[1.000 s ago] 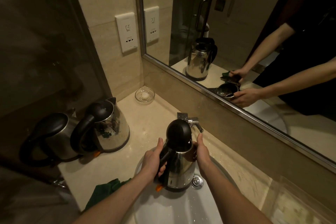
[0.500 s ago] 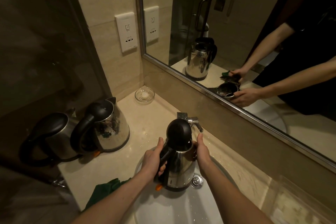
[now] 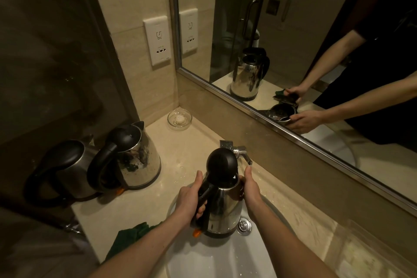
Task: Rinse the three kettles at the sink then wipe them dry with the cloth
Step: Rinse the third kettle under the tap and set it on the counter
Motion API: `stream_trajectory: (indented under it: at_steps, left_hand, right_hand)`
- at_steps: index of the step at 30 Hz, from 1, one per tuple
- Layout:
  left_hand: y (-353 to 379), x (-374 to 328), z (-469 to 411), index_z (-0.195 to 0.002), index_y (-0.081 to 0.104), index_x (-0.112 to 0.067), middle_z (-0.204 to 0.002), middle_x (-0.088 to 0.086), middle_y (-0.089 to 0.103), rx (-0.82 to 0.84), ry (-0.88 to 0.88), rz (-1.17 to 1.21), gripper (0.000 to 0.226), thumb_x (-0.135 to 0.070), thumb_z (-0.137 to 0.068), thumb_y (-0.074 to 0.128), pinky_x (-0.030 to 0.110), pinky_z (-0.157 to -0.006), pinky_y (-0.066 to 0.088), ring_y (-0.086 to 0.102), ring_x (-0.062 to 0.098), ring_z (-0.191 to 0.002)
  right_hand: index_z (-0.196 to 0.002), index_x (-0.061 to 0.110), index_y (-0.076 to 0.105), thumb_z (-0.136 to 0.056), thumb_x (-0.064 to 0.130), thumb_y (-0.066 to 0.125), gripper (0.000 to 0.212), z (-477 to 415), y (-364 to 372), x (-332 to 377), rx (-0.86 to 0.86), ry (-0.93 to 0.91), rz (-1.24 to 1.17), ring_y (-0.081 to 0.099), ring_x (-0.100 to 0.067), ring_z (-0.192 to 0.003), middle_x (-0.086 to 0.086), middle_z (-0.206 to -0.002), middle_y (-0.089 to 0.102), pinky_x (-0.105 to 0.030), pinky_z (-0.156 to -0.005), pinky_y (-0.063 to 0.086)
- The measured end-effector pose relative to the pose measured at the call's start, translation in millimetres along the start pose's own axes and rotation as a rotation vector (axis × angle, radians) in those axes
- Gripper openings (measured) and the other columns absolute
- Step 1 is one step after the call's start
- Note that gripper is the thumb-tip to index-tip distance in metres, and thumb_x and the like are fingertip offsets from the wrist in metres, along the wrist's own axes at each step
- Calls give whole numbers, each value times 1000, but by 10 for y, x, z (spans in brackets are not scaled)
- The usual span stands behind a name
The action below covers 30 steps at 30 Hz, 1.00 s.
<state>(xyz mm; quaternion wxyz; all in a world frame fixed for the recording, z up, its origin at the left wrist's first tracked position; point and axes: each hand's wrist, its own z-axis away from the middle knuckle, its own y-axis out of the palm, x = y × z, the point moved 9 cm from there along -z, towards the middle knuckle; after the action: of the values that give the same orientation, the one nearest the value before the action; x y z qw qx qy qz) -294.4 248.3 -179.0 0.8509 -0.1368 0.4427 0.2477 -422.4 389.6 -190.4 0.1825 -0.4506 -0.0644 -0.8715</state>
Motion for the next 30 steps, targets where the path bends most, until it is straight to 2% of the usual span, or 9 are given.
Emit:
stream_trajectory:
  at_steps: [3,6,12,17,23,30]
  left_hand:
    - [-4,-8,-3,-65,50,-13,-44,1,46,-7,-4,6,63,-69,-93,40,24,-40,35,41,15,-37]
    - [-3,-9,-2,-64,49,-13,-43,1,45,-10,-7,5,63,-68,-94,40,23,-40,35,40,15,-36]
    - [-7,-13,-1,-65,50,-12,-44,1,46,-4,-2,5,64,-68,-94,40,24,-40,36,41,16,-37]
    - [-12,-20,3,-66,51,-10,-44,2,47,-7,1,9,65,-68,-93,40,24,-40,35,41,16,-37]
    - [-18,-42,18,-63,51,-11,-43,2,47,-16,4,9,65,-68,-94,40,24,-39,35,41,15,-36]
    - [-12,-57,22,-65,51,-11,-43,1,47,-12,15,6,64,-67,-95,39,24,-40,35,41,15,-36]
  right_hand:
    - [-109,6,69,-96,62,15,79,-5,6,5,-6,1,11,60,-17,-92,-7,-94,68,-32,-84,36]
    - [-107,4,69,-96,62,15,80,-15,7,10,-4,-4,9,58,-10,-84,-9,-98,69,-32,-84,36]
    - [-98,7,69,-96,61,14,77,-5,8,12,2,-11,-8,56,-8,-80,-8,-94,67,-34,-90,37]
    - [-111,2,68,-97,60,15,79,-24,19,-7,6,1,-8,57,-9,-79,-8,-94,67,-31,-82,36]
    - [-110,2,67,-98,58,16,76,-46,20,8,6,-9,-17,56,-9,-79,-5,-91,66,-33,-86,36]
    - [-109,2,67,-97,59,16,78,-53,14,-14,5,-5,-24,58,-11,-80,-8,-93,68,-32,-82,38]
